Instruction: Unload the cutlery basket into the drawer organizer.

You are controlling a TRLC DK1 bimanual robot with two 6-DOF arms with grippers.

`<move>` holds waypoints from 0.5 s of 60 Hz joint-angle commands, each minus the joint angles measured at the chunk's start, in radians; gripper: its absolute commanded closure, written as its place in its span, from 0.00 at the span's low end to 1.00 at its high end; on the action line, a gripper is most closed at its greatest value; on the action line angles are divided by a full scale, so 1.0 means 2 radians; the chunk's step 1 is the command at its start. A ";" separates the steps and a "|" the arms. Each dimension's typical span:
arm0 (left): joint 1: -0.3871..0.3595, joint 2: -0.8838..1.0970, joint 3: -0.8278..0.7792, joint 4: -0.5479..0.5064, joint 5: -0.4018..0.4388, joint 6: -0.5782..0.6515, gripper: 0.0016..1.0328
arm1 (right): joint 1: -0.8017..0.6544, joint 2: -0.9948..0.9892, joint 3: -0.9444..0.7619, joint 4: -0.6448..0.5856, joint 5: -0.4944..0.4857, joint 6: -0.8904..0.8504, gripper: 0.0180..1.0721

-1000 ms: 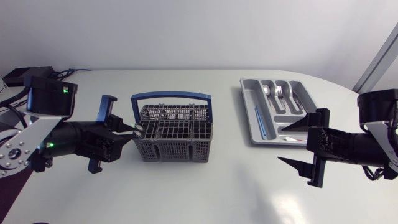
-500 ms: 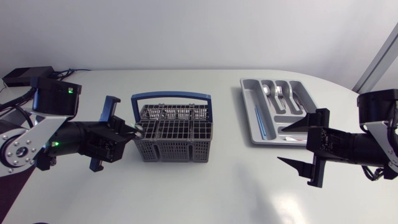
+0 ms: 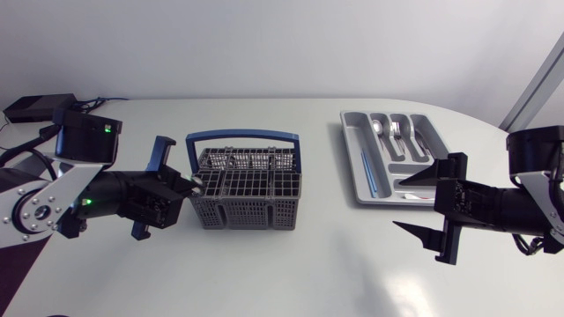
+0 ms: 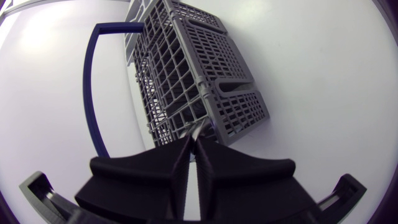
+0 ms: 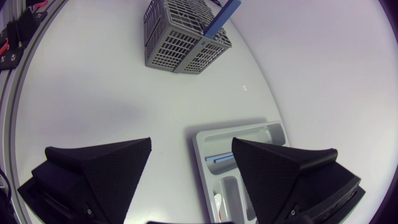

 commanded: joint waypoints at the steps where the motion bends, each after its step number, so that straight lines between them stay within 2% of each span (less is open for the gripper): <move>1: 0.003 0.013 -0.001 -0.009 0.001 0.014 0.97 | 0.003 0.010 -0.013 0.003 -0.005 0.010 0.11; 30: 0.008 -0.033 0.018 -0.043 0.008 0.015 0.97 | 0.010 0.006 -0.020 0.015 -0.005 0.023 0.11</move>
